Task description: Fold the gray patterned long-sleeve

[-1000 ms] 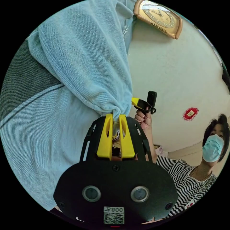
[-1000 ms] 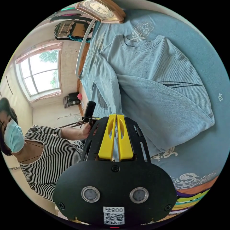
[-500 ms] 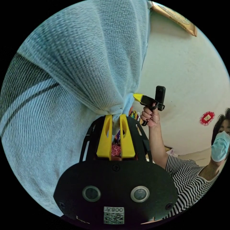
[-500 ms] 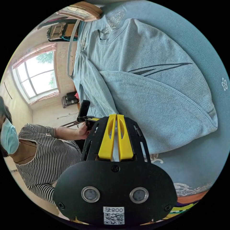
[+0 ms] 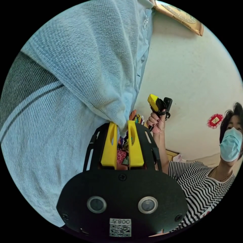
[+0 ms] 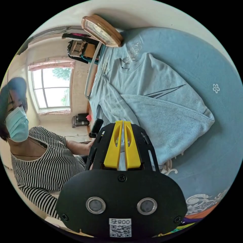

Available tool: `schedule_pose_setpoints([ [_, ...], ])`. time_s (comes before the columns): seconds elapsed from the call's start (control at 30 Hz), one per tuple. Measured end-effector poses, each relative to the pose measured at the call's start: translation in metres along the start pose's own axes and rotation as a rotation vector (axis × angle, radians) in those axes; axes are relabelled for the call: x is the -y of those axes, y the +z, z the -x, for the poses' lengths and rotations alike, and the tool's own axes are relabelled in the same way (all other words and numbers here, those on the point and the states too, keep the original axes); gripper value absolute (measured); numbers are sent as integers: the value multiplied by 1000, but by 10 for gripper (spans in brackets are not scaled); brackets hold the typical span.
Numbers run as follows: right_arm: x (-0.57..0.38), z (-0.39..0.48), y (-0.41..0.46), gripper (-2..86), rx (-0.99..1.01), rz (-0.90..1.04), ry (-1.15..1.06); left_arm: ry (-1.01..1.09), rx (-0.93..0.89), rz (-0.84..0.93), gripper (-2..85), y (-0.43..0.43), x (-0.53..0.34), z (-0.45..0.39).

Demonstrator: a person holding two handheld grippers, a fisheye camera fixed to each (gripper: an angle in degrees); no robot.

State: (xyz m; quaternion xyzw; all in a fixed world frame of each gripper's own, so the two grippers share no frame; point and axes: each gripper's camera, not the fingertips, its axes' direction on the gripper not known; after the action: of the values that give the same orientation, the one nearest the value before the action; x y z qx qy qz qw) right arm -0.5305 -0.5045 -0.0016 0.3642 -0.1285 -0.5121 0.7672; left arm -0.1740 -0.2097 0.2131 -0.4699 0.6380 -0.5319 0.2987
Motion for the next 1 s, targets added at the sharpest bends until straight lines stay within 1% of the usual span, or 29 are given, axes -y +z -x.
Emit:
schedule_pose_setpoints([
  [0.1, 7, 20, 47, 1, -49, 138, -70, 20, 12, -27, 72, -39, -5, -3],
  [0.17, 10, 21, 95, 1, -179, 294, -87, 26, 41, -84, 71, -73, -7, -4],
  [0.23, 11, 18, 120, 1, -310, 376, -73, 29, 94, -164, 71, -113, -8, -2],
  [0.3, 13, 24, 125, 1, -323, 372, -86, 30, 189, -288, 72, -169, -10, 1],
  [0.37, 20, 35, 125, 1, -331, 360, -98, 13, 258, -378, 73, -207, -9, 5],
  [0.4, 22, 39, 124, 1, -323, 350, -107, 21, 269, -445, 75, -230, -9, 6],
  [0.5, 37, 67, 117, 3, -253, 252, -154, 14, 285, -544, 78, -274, -3, 12],
  [0.53, 46, 79, 116, 4, -214, 194, -174, 10, 284, -567, 78, -282, -3, 14],
  [0.63, 83, 107, 131, 11, -153, 87, -256, -33, 206, -635, 75, -313, 2, 30],
  [0.73, 135, 131, 167, 26, -191, 42, -318, -74, 133, -670, 56, -336, 2, 43],
  [0.9, 216, 168, 226, 50, -184, 22, -371, -31, 36, -705, 37, -376, -4, 46],
  [1.0, 249, 193, 256, 50, -224, 20, -396, -7, 41, -722, 34, -401, -5, 46],
])
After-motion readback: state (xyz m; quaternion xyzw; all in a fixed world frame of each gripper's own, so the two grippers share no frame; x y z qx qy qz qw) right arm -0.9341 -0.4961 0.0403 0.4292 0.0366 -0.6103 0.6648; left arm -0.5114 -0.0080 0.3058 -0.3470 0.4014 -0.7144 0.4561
